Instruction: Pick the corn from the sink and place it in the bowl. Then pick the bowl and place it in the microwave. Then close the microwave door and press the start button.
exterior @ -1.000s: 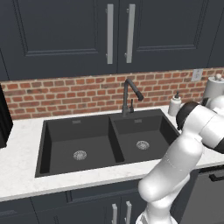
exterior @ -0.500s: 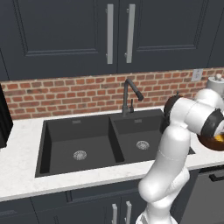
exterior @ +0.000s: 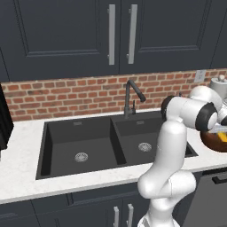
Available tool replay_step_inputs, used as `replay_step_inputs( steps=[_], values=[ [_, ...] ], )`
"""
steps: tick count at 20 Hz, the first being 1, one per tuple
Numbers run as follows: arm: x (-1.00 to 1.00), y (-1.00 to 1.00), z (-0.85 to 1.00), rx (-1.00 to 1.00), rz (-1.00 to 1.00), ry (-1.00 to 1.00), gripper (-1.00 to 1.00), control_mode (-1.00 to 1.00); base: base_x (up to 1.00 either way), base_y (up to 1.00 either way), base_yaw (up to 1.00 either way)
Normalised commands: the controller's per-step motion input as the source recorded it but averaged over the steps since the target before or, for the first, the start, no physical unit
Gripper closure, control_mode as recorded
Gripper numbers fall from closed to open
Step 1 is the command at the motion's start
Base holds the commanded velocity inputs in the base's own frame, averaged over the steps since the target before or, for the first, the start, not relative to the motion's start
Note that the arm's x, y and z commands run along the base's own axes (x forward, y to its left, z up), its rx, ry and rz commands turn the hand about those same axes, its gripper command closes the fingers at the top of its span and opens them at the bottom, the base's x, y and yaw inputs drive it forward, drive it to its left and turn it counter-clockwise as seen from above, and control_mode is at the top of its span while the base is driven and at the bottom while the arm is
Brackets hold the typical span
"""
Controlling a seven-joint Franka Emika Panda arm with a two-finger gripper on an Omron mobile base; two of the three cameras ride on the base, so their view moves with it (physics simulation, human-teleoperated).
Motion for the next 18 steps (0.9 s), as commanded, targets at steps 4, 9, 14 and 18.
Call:
replay_step_inputs(
  steps=[4, 9, 14, 18],
  values=[
    [0.00, -0.07, 0.02, 0.03, 0.00, 0.00, -1.00, -1.00, 0.00, 0.00, 0.00],
    [-0.09, 0.00, 0.08, 0.00, 0.00, -0.03, -1.00, -1.00, 0.00, 0.00, 0.00],
    [-0.27, 0.19, 0.23, 0.00, 0.00, -0.14, -1.00, -1.00, 0.00, 0.00, 0.00],
    [-0.29, 0.44, 0.19, 0.00, 0.00, -0.10, -1.00, -1.00, 0.00, 0.00, 0.00]
  ],
)
